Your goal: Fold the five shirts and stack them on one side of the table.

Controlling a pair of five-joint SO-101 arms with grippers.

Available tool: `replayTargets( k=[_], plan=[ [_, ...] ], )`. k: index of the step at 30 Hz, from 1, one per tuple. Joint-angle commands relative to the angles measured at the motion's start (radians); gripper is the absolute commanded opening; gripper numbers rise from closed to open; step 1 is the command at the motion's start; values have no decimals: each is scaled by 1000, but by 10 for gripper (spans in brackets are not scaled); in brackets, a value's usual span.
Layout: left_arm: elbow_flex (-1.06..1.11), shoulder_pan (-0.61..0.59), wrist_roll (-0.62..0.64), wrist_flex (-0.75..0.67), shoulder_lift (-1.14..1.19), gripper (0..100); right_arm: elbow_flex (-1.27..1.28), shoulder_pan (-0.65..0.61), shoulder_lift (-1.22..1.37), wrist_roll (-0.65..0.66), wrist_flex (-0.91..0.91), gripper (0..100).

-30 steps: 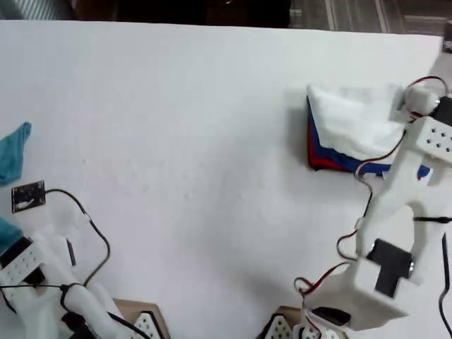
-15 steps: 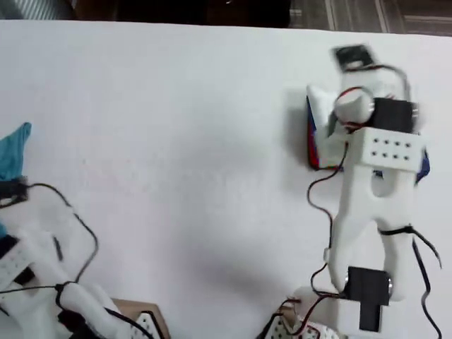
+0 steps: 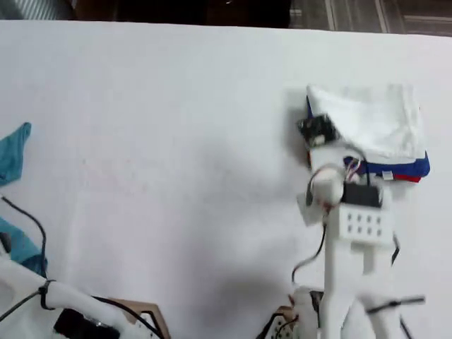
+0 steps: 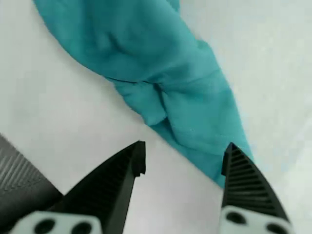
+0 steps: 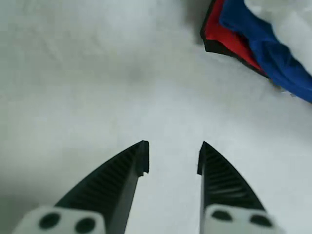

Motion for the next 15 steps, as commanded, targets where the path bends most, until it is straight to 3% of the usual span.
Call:
replayTargets(
  k=[1,7,15],
  plan=[
    [-44,-92,-29,-215,-6,274,252,-16,-179,6,-189,163],
    [-50,-103,-100,-272,87,274,497,-105,-325,2,-329,163],
    [-228,-127,-92,-295,545,272,592,-111,-467,5,-332,163]
  ],
)
